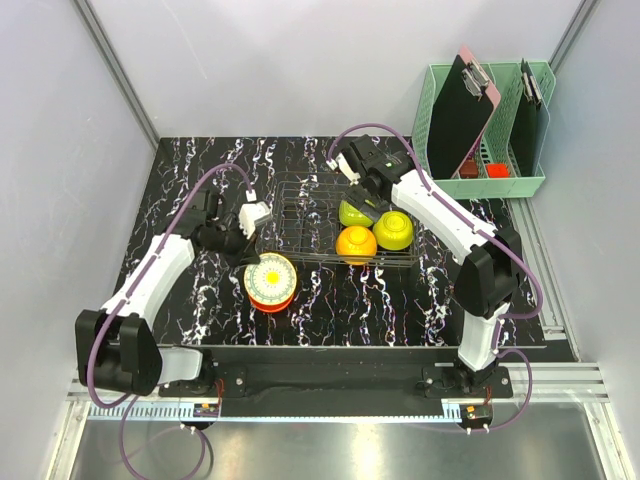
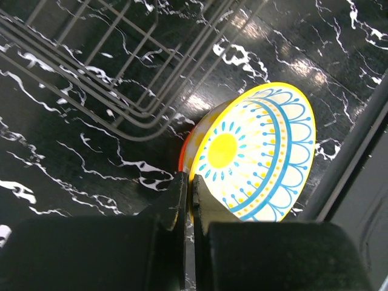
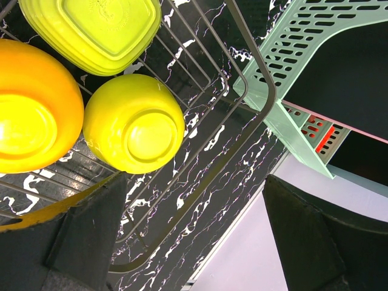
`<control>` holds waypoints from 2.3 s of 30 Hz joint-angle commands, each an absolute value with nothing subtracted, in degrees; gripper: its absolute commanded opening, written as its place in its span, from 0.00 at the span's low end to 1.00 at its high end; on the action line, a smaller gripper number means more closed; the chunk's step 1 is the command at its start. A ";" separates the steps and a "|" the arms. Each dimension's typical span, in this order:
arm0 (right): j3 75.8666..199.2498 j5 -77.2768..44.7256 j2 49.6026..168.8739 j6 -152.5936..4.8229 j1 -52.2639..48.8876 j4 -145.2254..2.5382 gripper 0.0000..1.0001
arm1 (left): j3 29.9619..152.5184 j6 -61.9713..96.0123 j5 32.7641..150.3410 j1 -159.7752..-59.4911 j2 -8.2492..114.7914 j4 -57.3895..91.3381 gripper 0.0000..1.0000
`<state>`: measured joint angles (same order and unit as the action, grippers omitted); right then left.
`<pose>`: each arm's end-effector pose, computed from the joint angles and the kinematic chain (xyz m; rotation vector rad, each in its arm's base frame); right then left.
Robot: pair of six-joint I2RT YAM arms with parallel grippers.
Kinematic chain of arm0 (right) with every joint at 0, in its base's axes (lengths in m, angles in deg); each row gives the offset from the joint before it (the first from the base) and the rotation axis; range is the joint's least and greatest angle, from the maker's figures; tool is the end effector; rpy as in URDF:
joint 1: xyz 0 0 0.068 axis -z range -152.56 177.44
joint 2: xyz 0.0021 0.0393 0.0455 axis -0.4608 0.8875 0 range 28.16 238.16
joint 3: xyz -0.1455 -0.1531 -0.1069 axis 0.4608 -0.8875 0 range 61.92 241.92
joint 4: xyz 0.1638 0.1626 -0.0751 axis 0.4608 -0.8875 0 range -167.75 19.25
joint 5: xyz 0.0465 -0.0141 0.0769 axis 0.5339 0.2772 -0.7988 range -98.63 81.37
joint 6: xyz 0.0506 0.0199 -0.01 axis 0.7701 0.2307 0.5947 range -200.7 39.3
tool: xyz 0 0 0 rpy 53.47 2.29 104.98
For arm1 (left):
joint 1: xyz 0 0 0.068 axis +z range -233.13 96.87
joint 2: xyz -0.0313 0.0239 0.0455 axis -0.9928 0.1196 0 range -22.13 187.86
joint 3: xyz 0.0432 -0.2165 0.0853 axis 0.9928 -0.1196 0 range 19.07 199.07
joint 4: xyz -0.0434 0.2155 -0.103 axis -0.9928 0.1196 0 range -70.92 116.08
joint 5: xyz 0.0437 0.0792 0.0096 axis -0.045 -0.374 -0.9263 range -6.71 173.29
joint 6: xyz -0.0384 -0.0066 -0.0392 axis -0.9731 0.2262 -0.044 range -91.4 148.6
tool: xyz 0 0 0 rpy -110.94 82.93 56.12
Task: Load the bowls into the dish rack
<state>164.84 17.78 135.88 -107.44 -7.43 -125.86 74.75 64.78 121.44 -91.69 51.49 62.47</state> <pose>0.3148 0.1989 0.2770 -1.1617 2.2609 -0.5454 0.2321 -0.0584 0.2277 1.1220 2.1631 -0.6670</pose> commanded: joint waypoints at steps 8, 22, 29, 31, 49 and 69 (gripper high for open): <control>169.23 3.79 133.63 -102.16 -7.72 -130.14 1.00 | 80.93 65.86 127.76 -91.75 45.37 66.62 0.00; 182.33 -46.14 137.58 -94.77 -7.54 -140.44 1.00 | 89.90 71.31 140.15 -94.12 49.75 71.46 0.00; 181.55 -59.84 141.44 -93.36 -7.45 -140.62 1.00 | 94.04 72.37 137.26 -100.00 53.19 70.59 0.00; 180.76 -62.59 142.15 -93.36 -7.45 -140.80 1.00 | 94.39 72.46 136.47 -100.71 53.28 69.88 0.00; 175.57 -77.89 143.91 -100.21 -7.45 -145.89 1.00 | 95.89 72.28 136.20 -101.50 53.54 64.08 0.00; 180.13 -82.90 148.83 -103.02 -5.88 -149.14 0.94 | 90.00 65.34 128.20 -102.12 47.12 53.71 0.00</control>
